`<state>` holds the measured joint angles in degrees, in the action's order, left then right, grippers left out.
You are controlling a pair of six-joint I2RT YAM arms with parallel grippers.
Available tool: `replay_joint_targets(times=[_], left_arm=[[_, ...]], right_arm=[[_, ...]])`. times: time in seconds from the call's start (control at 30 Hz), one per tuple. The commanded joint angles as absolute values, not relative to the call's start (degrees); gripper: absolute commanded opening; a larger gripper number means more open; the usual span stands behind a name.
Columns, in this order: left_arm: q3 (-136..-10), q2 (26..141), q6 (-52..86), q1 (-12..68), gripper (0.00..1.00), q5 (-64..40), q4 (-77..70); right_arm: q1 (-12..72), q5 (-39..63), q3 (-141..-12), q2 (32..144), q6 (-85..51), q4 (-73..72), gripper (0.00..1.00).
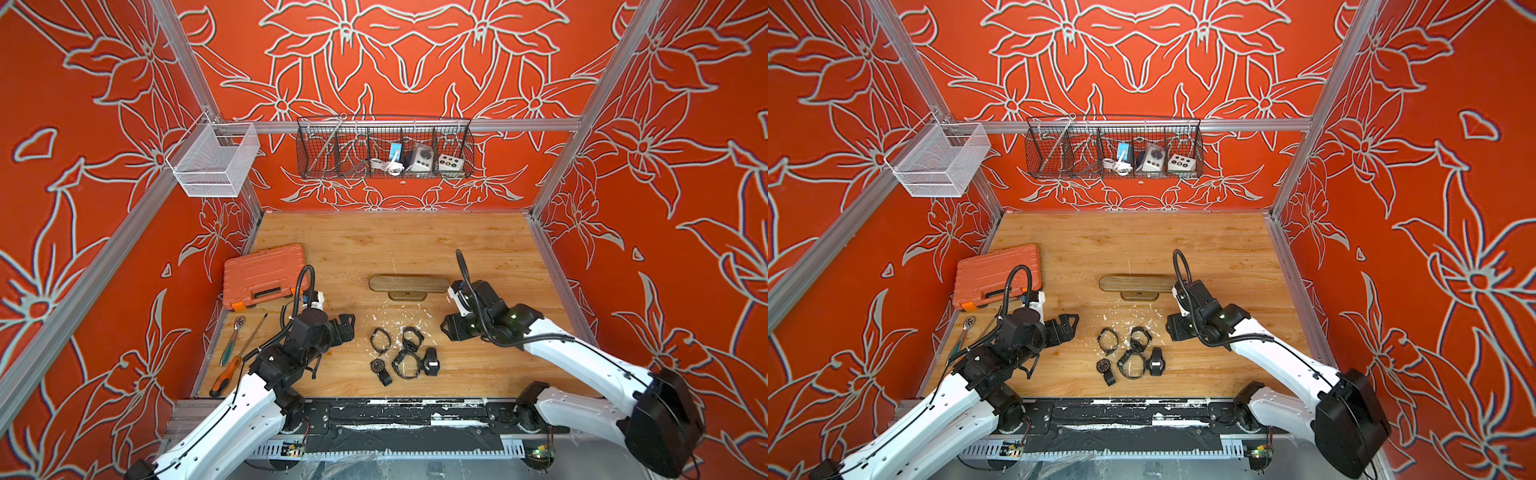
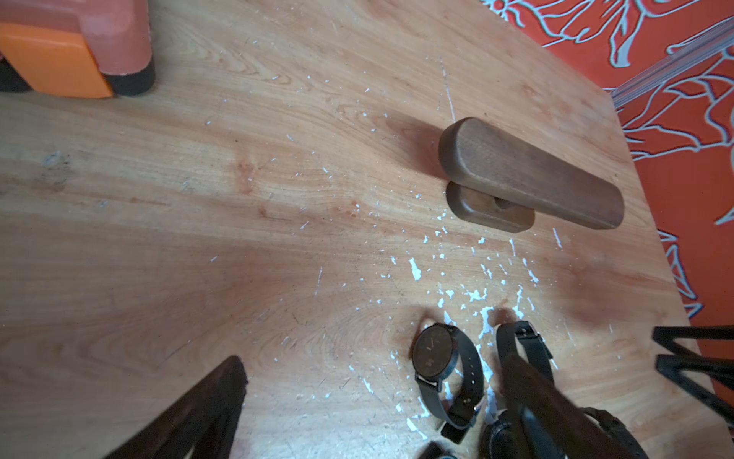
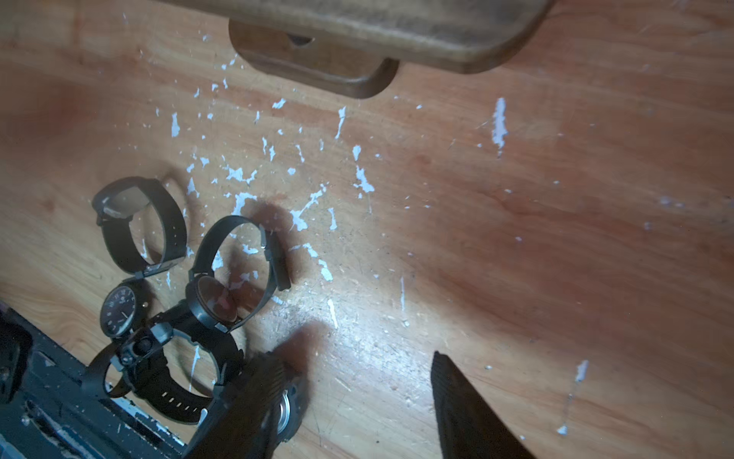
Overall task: Place watch on stand
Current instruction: Pick up the watch at the center of the board.
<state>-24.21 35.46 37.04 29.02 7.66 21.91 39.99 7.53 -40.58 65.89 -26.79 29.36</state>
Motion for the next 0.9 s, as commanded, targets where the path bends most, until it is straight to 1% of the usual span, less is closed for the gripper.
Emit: replay_joint_targets(times=[0.0,0.17,0.37,0.67,0.87], left_arm=[[-25.2,37.3,35.4,28.8,0.99,6.2,18.9],[-24.8,40.6,33.9,28.8,0.98,2.3,15.3],[-24.7,43.3,33.0,28.8,0.96,0.0,12.6],[-24.0,43.5,31.5,28.8,0.93,-0.1,12.5],[-23.2,42.0,31.3,28.8,0.94,0.4,12.7]], right_arm=[[43.4,4.4,-43.2,69.7,-29.9,27.6,0.59],[47.2,3.2,-45.7,75.5,-30.6,27.2,0.51],[49.9,3.2,-49.3,81.3,-31.2,26.2,0.41],[52.9,1.4,-54.4,91.4,-30.5,27.7,0.28],[53.1,0.8,-55.4,94.7,-29.9,28.1,0.25]])
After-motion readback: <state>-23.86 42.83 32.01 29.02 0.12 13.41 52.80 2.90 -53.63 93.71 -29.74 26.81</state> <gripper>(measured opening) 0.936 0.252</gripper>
